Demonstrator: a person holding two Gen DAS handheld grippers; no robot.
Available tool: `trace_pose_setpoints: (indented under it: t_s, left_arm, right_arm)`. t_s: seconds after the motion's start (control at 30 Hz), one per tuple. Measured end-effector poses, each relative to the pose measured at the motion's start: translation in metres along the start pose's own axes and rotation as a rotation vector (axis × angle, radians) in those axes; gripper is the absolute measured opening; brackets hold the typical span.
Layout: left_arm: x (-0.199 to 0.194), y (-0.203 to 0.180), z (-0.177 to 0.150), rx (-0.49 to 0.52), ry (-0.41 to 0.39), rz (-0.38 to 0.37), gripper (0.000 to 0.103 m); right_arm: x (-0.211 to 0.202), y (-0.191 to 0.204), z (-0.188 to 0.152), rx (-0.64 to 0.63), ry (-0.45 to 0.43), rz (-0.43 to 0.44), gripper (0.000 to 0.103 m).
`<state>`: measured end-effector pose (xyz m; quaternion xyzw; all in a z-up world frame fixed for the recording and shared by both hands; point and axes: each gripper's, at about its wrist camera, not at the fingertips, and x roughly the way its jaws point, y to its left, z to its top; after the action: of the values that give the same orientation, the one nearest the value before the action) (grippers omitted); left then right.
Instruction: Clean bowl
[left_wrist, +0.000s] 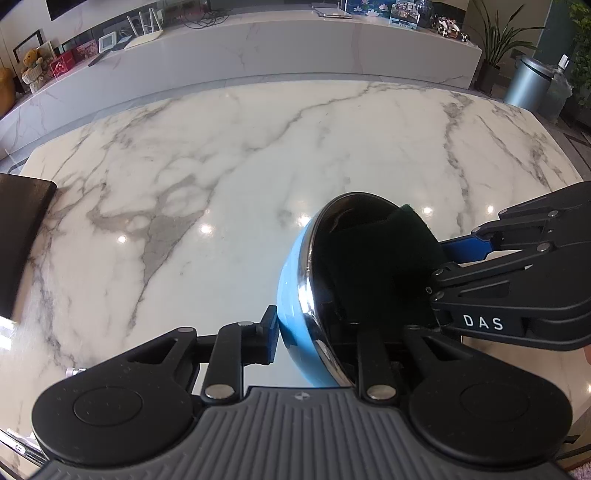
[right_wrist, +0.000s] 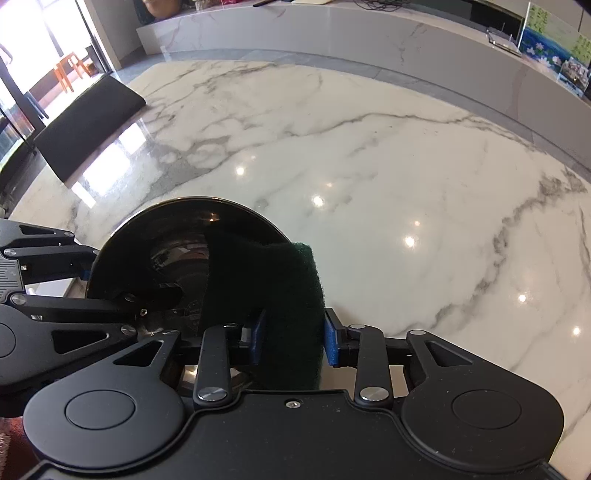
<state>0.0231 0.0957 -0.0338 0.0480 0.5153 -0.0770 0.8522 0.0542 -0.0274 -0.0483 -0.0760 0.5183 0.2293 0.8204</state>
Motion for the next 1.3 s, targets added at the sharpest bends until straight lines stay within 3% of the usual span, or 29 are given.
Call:
trace_pose_setpoints:
  t_s: [0.33, 0.6, 0.9, 1.07, 1.2, 1.3]
  left_arm:
    - [0.001, 0.009, -0.001, -0.039, 0.008, -0.012, 0.022]
    - [0.008, 0.029, -0.001, -0.135, 0.057, -0.105, 0.022]
    - [0.012, 0.002, -0.002, -0.046, 0.091, -0.199, 0.022]
    - [0.010, -0.009, 0.009, 0.054, 0.056, -0.114, 0.023]
    - [0.009, -0.016, 0.016, 0.112, 0.009, -0.091, 0.028]
    - [0.010, -0.020, 0.017, 0.142, -0.025, -0.064, 0.025]
  right_arm:
    - [0.003, -0.009, 0.001, 0.091, 0.014, 0.042, 0.020]
    - [-0.004, -0.010, 0.000, 0.119, 0.053, 0.071, 0.017]
    - [-0.019, -0.027, -0.015, 0.088, 0.100, 0.001, 0.017]
    - [-0.020, -0.021, -0.014, 0.007, 0.104, -0.011, 0.017]
    - [-0.019, -0.015, -0.010, -0.054, 0.115, -0.017, 0.017]
    - [-0.017, -0.015, -0.007, -0.060, 0.123, -0.012, 0.017]
